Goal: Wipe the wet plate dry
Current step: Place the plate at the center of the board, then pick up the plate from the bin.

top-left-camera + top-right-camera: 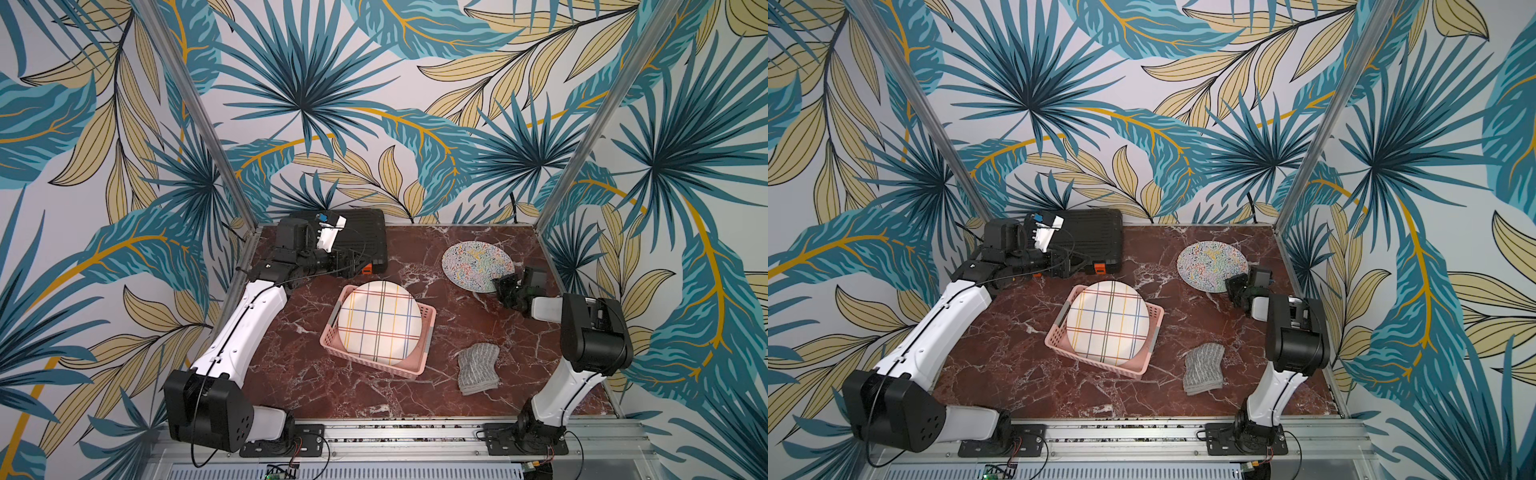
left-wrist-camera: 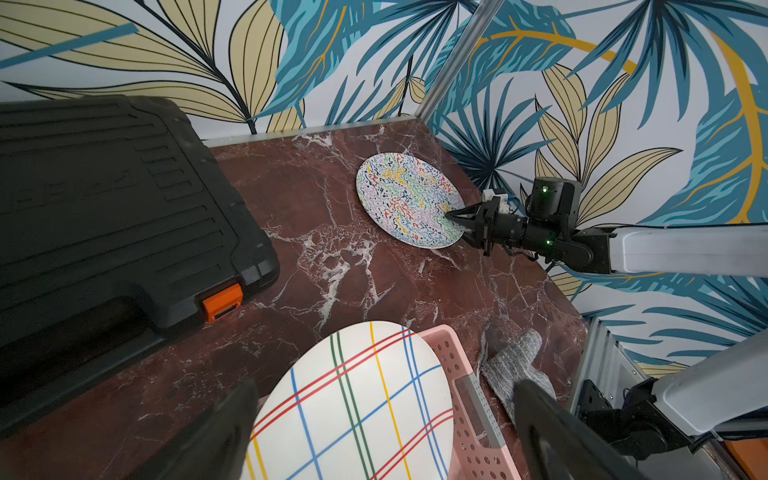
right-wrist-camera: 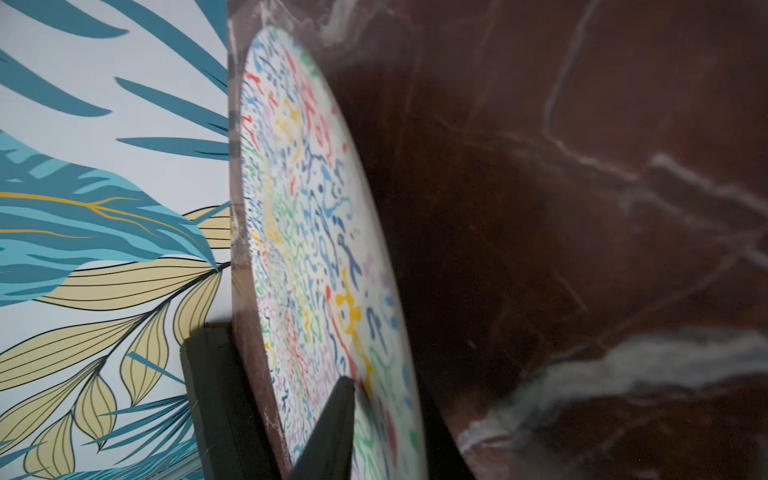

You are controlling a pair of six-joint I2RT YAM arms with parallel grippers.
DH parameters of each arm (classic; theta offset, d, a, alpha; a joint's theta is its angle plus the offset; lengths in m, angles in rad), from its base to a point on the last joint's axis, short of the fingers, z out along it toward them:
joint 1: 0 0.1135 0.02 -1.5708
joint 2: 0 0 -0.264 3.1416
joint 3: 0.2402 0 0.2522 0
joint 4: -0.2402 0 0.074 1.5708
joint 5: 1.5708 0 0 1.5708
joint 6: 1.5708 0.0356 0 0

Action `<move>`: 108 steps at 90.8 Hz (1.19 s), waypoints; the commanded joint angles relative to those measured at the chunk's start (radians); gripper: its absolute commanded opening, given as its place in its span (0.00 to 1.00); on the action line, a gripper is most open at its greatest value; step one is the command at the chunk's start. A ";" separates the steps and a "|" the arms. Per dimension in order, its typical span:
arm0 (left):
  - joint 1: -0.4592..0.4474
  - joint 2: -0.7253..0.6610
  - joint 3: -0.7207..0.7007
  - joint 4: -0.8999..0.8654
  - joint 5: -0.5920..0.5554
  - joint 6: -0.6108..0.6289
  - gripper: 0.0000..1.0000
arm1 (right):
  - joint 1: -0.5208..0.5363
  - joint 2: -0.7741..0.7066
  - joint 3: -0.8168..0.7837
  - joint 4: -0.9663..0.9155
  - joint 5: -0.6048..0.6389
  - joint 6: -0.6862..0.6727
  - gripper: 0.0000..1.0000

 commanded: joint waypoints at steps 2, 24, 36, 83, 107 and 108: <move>0.004 0.004 -0.014 0.028 -0.006 -0.006 1.00 | -0.002 -0.002 -0.016 -0.032 0.018 -0.044 0.31; 0.004 0.002 -0.023 0.034 -0.009 -0.004 1.00 | -0.001 -0.085 0.010 -0.279 0.092 -0.118 0.70; 0.004 0.002 -0.021 0.037 -0.015 -0.007 1.00 | -0.002 -0.170 0.045 -0.488 0.119 -0.152 0.82; 0.005 -0.019 -0.034 0.032 -0.020 0.049 1.00 | 0.432 -0.569 0.128 -0.788 -0.116 -0.515 0.88; 0.005 -0.011 -0.032 0.023 -0.017 0.061 1.00 | 0.708 -0.434 0.136 -0.784 -0.051 -0.640 0.81; 0.005 -0.010 -0.032 0.023 -0.018 0.061 1.00 | 0.716 -0.426 0.140 -0.785 -0.048 -0.644 0.81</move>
